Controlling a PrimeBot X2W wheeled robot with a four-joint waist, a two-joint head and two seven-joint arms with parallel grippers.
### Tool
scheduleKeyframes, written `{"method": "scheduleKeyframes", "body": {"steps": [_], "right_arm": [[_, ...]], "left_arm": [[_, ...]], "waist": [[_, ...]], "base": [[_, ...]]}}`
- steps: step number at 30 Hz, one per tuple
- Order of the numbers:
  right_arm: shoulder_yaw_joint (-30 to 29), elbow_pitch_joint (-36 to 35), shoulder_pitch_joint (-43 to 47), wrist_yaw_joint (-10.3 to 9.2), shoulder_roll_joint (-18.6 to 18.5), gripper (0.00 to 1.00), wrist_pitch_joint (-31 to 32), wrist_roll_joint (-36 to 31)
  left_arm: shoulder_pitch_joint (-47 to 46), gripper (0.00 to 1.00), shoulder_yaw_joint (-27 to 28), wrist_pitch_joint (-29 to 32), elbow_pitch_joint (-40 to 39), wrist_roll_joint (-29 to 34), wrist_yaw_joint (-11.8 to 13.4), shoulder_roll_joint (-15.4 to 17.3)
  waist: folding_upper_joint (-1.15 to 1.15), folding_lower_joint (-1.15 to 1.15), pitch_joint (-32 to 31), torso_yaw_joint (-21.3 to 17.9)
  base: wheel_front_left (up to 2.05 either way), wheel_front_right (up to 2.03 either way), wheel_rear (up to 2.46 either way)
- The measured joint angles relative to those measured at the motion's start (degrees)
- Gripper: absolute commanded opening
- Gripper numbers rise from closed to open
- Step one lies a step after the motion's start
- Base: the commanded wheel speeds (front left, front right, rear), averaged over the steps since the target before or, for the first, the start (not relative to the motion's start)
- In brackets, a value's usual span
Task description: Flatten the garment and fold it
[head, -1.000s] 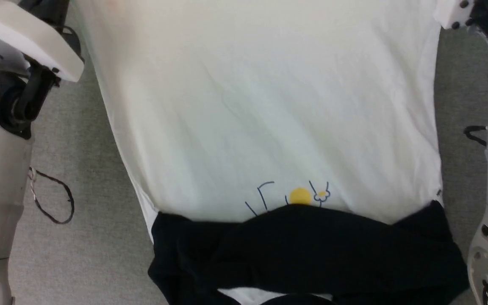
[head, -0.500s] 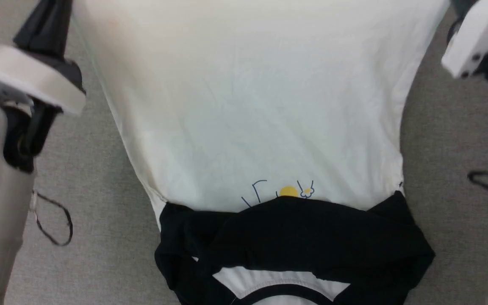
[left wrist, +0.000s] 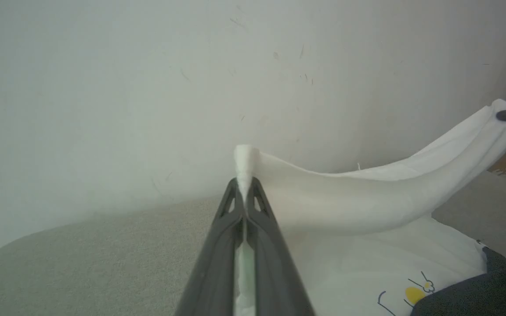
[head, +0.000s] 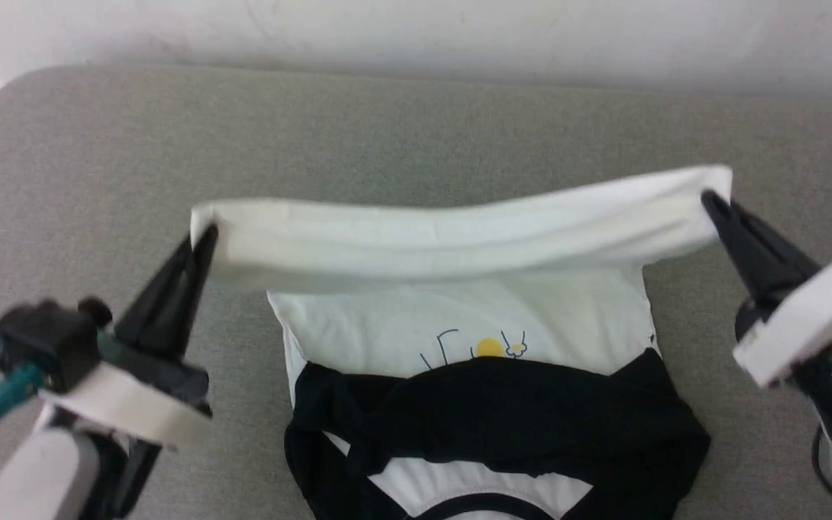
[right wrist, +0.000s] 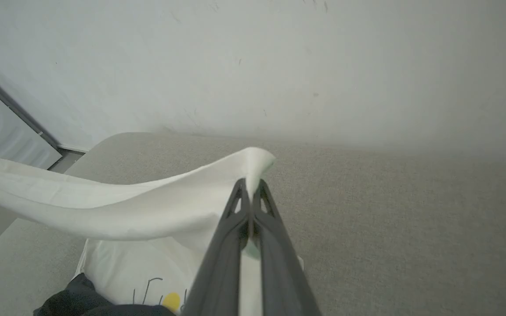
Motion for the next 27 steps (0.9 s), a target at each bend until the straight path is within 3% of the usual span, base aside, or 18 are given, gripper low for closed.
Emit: {"method": "scheduleKeyframes", "body": {"steps": [8, 16, 27], "right_arm": [[-2.37, -8.42, 17.54, -0.01, 0.87, 0.00, -0.35, 5.78], [0.60, -11.25, 28.32, -0.01, 0.10, 0.00, 0.83, 11.11], [-1.68, -10.90, 38.51, -0.01, -0.68, 0.02, 5.16, 11.72]], "left_arm": [[14.68, 0.00, -0.85, 2.23, -9.82, -2.86, 2.31, 2.69], [25.43, 0.00, -1.69, 4.41, -16.13, -10.59, 4.35, 1.70], [33.79, 0.00, -5.71, 9.40, -13.69, -16.81, 3.89, 2.15]], "waist": [[0.00, 0.00, -4.59, 1.02], [0.00, 0.02, -6.97, 1.21], [0.00, 0.02, -8.96, -0.15]], "base": [[0.00, 0.00, 0.00], [0.00, 0.00, 0.00], [0.00, 0.00, 0.00]]}}
